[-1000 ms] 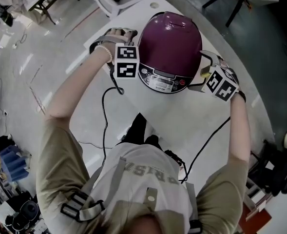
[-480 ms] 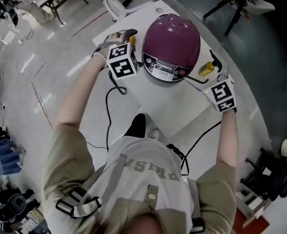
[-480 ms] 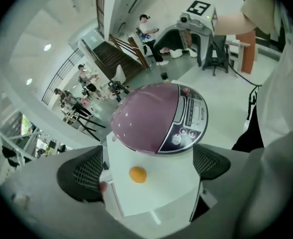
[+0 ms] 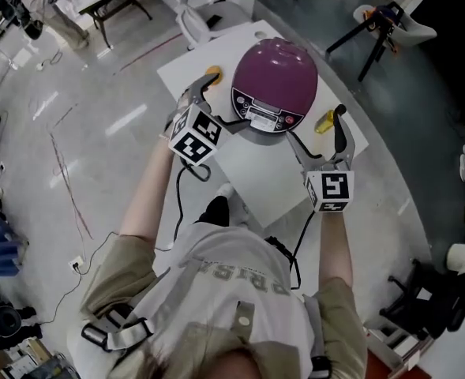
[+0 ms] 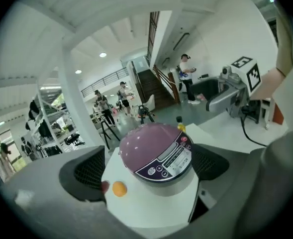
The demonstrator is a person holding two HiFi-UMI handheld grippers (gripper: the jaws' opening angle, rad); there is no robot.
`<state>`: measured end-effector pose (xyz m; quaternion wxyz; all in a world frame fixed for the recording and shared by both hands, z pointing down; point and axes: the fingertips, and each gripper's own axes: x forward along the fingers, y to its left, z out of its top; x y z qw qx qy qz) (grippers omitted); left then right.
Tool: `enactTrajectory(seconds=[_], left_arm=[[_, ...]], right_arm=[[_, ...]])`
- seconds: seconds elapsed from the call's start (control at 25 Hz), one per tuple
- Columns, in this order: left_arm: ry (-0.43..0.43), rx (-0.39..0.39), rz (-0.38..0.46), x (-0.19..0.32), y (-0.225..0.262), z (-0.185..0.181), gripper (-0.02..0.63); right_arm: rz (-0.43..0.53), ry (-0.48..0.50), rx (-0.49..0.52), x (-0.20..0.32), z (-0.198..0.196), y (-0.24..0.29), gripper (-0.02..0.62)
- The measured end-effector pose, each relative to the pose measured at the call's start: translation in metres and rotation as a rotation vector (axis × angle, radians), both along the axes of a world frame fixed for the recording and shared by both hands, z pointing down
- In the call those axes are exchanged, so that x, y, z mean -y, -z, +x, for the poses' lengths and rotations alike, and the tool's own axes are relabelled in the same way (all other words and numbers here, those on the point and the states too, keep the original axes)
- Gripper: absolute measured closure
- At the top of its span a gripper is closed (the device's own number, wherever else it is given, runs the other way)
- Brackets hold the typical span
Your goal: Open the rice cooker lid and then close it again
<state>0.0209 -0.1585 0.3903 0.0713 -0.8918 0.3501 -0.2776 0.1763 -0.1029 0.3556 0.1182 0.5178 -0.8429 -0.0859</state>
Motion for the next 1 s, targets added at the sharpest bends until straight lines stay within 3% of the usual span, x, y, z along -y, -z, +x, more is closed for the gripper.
enactTrajectory(seconds=[0.16,0.28,0.68,0.92,1.0], left_arm=[[0.139,-0.168,0.053,-0.017,0.017,-0.013,0.186],[0.215,-0.231,0.073,-0.030,0.022,-0.024,0.244],[0.364,-0.327,0.134,-0.066,0.027,-0.033,0.395],[0.340,-0.279,0.133,-0.100,0.013,-0.016,0.451],[0.354,-0.299,0.126,-0.109,0.010,-0.014,0.475]], right_arm=[[0.000,-0.059,0.120,-0.020,-0.001,-0.004,0.146],[0.019,-0.099,0.141,-0.035,-0.002,-0.008,0.212],[0.134,-0.206,0.191,-0.065,-0.005,0.007,0.410],[0.134,-0.219,0.199,-0.083,-0.014,0.004,0.482],[0.133,-0.233,0.208,-0.088,-0.013,0.003,0.508]])
